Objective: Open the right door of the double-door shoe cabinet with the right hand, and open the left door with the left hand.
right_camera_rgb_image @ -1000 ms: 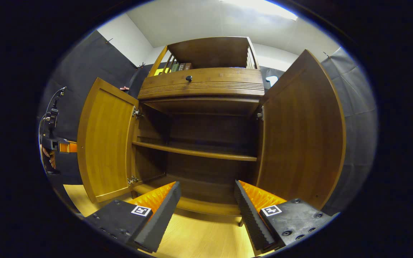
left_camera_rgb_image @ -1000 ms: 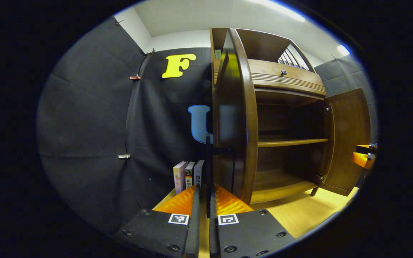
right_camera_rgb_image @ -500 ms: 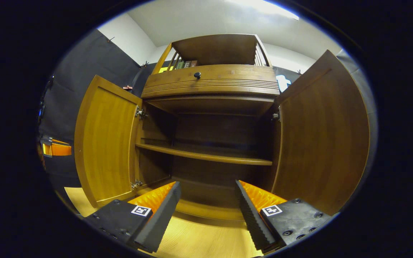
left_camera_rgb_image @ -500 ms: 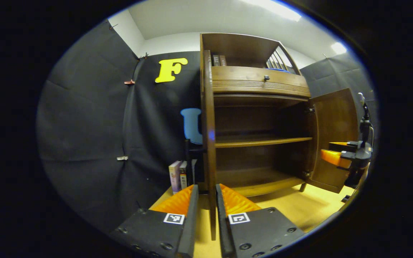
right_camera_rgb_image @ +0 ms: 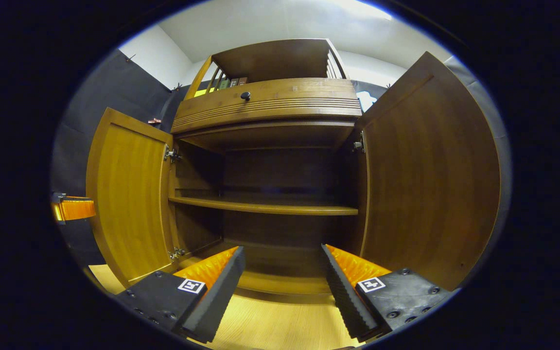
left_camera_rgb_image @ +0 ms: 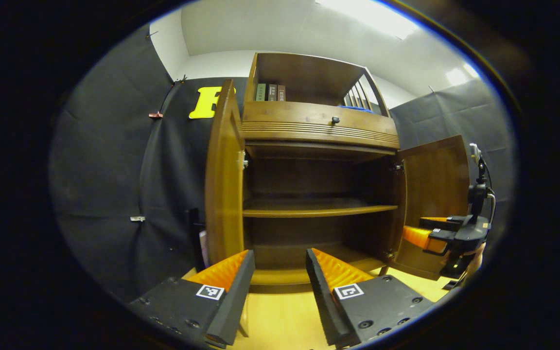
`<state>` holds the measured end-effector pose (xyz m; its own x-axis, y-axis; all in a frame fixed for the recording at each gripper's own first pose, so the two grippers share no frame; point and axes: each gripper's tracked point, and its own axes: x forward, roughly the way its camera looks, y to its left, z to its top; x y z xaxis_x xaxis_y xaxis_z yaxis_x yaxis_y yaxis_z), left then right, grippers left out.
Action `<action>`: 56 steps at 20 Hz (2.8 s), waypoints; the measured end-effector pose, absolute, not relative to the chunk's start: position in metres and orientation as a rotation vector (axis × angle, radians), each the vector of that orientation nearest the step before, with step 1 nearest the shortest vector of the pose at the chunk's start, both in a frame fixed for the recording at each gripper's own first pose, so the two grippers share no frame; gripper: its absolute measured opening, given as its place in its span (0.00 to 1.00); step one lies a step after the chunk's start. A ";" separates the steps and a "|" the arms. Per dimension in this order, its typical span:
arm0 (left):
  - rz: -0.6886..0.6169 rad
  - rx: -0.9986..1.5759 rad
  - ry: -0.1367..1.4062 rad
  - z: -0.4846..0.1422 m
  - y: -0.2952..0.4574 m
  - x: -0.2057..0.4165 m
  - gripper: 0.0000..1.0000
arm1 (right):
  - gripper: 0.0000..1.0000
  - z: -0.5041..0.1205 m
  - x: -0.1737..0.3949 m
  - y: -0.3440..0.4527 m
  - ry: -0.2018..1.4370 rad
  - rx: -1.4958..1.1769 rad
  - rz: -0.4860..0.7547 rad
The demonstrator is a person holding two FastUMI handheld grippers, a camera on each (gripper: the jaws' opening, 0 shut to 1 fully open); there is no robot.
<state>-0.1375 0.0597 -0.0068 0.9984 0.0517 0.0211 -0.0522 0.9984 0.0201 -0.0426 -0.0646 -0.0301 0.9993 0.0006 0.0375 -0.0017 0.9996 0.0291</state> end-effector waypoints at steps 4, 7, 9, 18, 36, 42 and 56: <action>0.016 -0.037 -0.025 -0.009 0.043 -0.103 0.76 | 0.98 -0.027 -0.041 -0.066 -0.048 0.044 -0.004; -0.003 -0.067 -0.038 -0.010 0.032 -0.076 0.80 | 0.98 -0.028 -0.041 -0.062 -0.049 0.026 0.001; 0.004 -0.060 -0.042 -0.013 0.028 -0.060 0.80 | 0.98 -0.026 -0.041 -0.054 -0.050 0.003 0.015; 0.053 0.035 -0.024 -0.029 0.018 -0.017 0.87 | 0.98 -0.019 -0.034 -0.033 -0.044 0.017 0.054; 0.040 0.043 -0.012 -0.031 0.008 -0.004 0.89 | 0.98 -0.019 -0.023 -0.032 -0.028 0.002 0.058; 0.036 0.035 -0.011 -0.032 0.005 -0.001 0.90 | 0.98 -0.018 -0.020 -0.039 -0.022 0.018 0.030; 0.029 0.060 -0.028 -0.026 0.000 -0.004 0.89 | 0.98 -0.012 -0.016 -0.029 -0.028 -0.008 0.054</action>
<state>-0.0036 -0.0003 -0.0257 0.9992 0.0279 0.0286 -0.0296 0.9978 0.0591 -0.0160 -0.0293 -0.0118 0.9981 0.0544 0.0282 -0.0542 0.9985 -0.0092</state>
